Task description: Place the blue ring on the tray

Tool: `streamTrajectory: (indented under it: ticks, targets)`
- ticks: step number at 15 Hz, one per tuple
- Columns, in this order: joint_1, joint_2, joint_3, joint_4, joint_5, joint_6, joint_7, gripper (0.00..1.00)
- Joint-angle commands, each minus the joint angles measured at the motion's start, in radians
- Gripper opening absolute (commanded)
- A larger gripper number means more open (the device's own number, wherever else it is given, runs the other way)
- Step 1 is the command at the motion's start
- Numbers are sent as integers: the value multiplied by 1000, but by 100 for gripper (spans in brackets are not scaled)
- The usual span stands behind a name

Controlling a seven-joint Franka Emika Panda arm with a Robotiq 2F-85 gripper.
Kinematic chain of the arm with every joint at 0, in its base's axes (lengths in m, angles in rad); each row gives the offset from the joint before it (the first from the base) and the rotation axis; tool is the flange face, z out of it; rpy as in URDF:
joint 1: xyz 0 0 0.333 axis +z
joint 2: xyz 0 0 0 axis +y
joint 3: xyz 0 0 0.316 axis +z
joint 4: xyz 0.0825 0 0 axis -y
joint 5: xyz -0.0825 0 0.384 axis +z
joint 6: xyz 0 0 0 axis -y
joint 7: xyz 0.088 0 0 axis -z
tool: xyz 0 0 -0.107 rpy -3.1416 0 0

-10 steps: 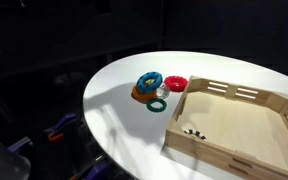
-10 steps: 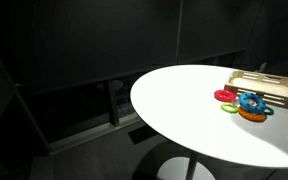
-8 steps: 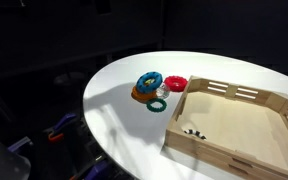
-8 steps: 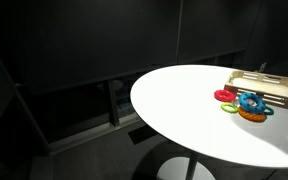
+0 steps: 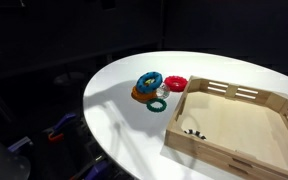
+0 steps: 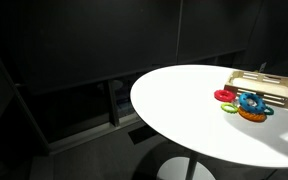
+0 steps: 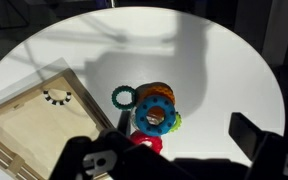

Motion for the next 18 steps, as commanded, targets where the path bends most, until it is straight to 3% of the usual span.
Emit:
streamTrajectory:
  ticks: [1, 8, 18]
  targets:
    - [13, 100, 38, 78, 40, 29, 52, 100]
    - [-17, 303, 90, 152, 15, 159, 155, 100]
    - [-59, 525, 91, 179, -40, 304, 237, 100]
